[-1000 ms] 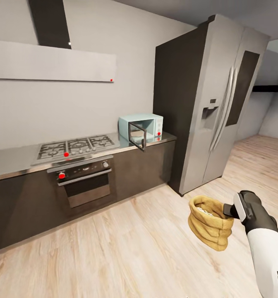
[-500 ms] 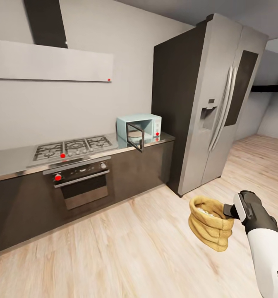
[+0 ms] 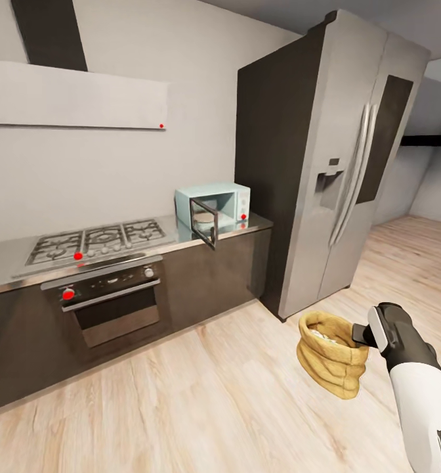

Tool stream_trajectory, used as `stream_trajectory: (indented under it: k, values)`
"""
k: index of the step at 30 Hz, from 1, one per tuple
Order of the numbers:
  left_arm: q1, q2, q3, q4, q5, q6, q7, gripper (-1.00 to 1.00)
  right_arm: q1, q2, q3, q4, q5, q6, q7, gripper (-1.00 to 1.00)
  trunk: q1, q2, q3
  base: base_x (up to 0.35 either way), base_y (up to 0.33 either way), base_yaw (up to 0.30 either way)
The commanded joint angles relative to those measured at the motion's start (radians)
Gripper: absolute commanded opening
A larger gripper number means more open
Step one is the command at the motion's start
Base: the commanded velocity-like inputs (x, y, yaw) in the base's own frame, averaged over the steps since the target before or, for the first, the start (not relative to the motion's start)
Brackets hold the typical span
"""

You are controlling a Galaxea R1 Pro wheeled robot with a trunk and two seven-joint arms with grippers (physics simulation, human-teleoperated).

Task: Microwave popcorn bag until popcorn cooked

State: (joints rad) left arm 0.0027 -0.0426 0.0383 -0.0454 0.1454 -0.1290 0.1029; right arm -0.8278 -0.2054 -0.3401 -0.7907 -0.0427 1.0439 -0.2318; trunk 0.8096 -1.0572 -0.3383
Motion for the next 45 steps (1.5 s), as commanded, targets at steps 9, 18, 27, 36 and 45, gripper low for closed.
stream_trajectory:
  k: [9,18,27,36,45]
  values:
    - [0.0,-0.005,0.002,0.001,0.001,0.037,0.001,1.0,-0.001,0.006,0.001,-0.001,-0.002,0.003,-0.004,-1.0,0.001,-0.001,-0.001,0.282,-0.211,0.0]
    - [0.0,-0.014,-0.001,0.001,-0.004,0.044,0.001,1.0,-0.001,0.005,0.003,-0.002,-0.002,0.003,-0.003,-1.0,0.001,-0.001,-0.001,0.282,-0.212,0.0]
    - [0.0,-0.013,-0.002,0.0,-0.004,0.043,0.001,1.0,-0.001,0.045,0.169,-0.017,-0.008,0.002,0.121,-1.0,0.001,-0.001,-0.001,0.282,-0.212,0.0]
    - [0.0,-0.013,-0.002,-0.001,-0.003,0.043,0.001,1.0,-0.001,0.074,0.24,-0.018,-0.012,0.001,0.124,-1.0,0.001,-0.001,-0.001,0.282,-0.212,0.0]
    - [0.0,-0.012,-0.002,-0.001,0.001,0.042,0.001,1.0,-0.001,0.124,0.247,-0.019,0.003,-0.001,0.121,-1.0,0.001,-0.001,-0.001,0.282,-0.212,0.0]
